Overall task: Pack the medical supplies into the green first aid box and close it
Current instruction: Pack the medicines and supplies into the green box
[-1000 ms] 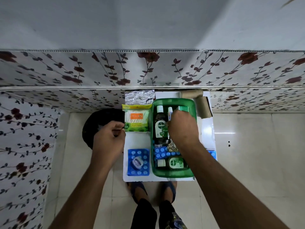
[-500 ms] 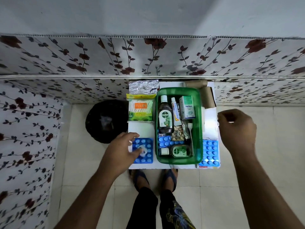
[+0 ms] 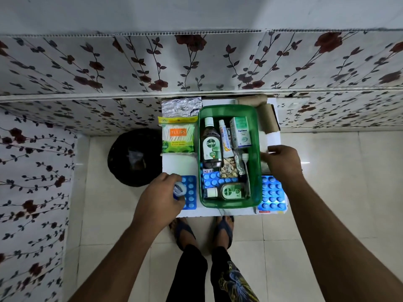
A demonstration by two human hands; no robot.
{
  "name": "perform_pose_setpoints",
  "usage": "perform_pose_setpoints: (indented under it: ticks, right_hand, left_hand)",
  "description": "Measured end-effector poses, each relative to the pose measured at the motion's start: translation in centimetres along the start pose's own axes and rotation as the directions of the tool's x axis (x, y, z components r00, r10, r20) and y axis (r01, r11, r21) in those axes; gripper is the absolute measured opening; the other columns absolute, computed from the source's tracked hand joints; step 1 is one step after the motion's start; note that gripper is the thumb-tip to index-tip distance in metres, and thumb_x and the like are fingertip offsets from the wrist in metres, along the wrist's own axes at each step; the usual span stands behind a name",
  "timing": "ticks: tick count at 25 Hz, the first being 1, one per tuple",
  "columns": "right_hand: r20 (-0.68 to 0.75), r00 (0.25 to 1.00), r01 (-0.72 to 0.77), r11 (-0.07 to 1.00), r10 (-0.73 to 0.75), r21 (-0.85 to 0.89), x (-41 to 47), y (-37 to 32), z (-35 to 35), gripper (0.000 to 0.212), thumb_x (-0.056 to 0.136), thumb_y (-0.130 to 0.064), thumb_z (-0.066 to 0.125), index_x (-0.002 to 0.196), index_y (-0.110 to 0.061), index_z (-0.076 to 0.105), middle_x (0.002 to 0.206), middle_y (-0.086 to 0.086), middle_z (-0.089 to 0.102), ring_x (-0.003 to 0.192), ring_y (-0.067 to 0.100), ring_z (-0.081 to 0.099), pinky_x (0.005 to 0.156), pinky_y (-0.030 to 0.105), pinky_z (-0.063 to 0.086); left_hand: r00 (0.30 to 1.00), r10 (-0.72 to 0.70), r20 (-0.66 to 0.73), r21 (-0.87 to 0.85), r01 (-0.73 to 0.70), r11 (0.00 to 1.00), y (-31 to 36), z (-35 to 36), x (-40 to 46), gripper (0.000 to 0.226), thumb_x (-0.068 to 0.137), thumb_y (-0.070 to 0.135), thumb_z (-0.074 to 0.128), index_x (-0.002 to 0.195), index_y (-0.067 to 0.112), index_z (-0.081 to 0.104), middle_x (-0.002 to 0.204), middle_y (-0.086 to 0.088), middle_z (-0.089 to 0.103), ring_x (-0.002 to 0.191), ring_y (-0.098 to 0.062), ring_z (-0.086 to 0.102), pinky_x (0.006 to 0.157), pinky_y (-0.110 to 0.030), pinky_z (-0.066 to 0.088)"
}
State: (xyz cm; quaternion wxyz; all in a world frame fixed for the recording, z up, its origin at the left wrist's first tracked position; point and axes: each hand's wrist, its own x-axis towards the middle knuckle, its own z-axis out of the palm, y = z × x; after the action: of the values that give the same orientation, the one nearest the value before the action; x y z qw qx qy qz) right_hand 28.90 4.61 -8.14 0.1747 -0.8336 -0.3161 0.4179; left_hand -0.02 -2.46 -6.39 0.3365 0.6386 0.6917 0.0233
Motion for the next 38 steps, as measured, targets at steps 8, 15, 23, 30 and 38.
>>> perform_pose_setpoints:
  ticks: [8, 15, 23, 30, 38]
  right_hand:
    - [-0.031, 0.999, 0.035, 0.973, -0.028, 0.227, -2.2, 0.7, -3.4, 0.023, 0.07, -0.026, 0.081, 0.086, -0.025, 0.065, 0.086, 0.006, 0.072, 0.084, 0.032, 0.072, 0.082, 0.054, 0.057]
    - [-0.09, 0.992, 0.11, 0.93, -0.083, 0.351, -3.8, -1.5, -5.3, 0.012, 0.079, -0.016, 0.077, 0.085, -0.02, 0.068, 0.088, 0.01, 0.073, 0.077, 0.027, 0.072, 0.064, 0.034, 0.058]
    - [-0.024, 0.98, 0.2, 0.961, -0.199, 0.193, -7.7, -6.7, -1.6, 0.027, 0.081, -0.025, 0.076, 0.106, -0.017, 0.071, 0.084, -0.007, 0.071, 0.075, 0.011, 0.069, 0.071, 0.033, 0.059]
    - [0.108, 0.968, 0.232, 0.972, -0.226, -0.042, -4.7, -8.9, 6.3, 0.033, 0.085, -0.025, 0.07, 0.115, -0.012, 0.067, 0.101, 0.007, 0.074, 0.08, 0.024, 0.07, 0.072, 0.032, 0.055]
    - [0.104, 0.921, 0.389, 0.87, -0.375, -0.302, -4.8, -8.8, 6.4, 0.03, 0.088, -0.03, 0.064, 0.111, -0.01, 0.068, 0.101, 0.01, 0.074, 0.089, 0.03, 0.068, 0.074, 0.032, 0.052]
  left_hand:
    - [0.963, 0.227, -0.144, -0.199, -0.253, 0.947, 10.5, -4.1, 1.6, 0.042, 0.075, 0.019, 0.074, 0.116, 0.018, 0.066, 0.106, 0.001, 0.068, 0.091, -0.016, 0.065, 0.081, -0.033, 0.056]
    - [0.953, 0.281, 0.116, 0.097, -0.292, 0.951, 13.1, 1.5, 7.1, 0.032, 0.075, 0.003, 0.067, 0.105, 0.013, 0.066, 0.102, -0.006, 0.067, 0.095, -0.026, 0.064, 0.067, -0.029, 0.044]
    - [0.959, -0.014, -0.282, -0.378, -0.098, 0.92, 7.9, -5.3, 3.5, 0.018, 0.084, 0.01, 0.068, 0.098, 0.021, 0.071, 0.094, 0.012, 0.07, 0.084, 0.001, 0.065, 0.073, -0.011, 0.049]
    - [0.964, -0.166, -0.207, -0.447, 0.058, 0.893, 1.7, -4.1, 3.5, 0.016, 0.087, 0.008, 0.063, 0.093, 0.022, 0.069, 0.09, 0.007, 0.072, 0.081, -0.001, 0.065, 0.068, -0.016, 0.048]
    - [0.972, -0.172, -0.159, -0.453, 0.083, 0.888, 0.0, -2.8, 3.8, 0.017, 0.086, 0.007, 0.065, 0.095, 0.02, 0.07, 0.088, 0.01, 0.071, 0.081, -0.003, 0.066, 0.063, -0.002, 0.042]
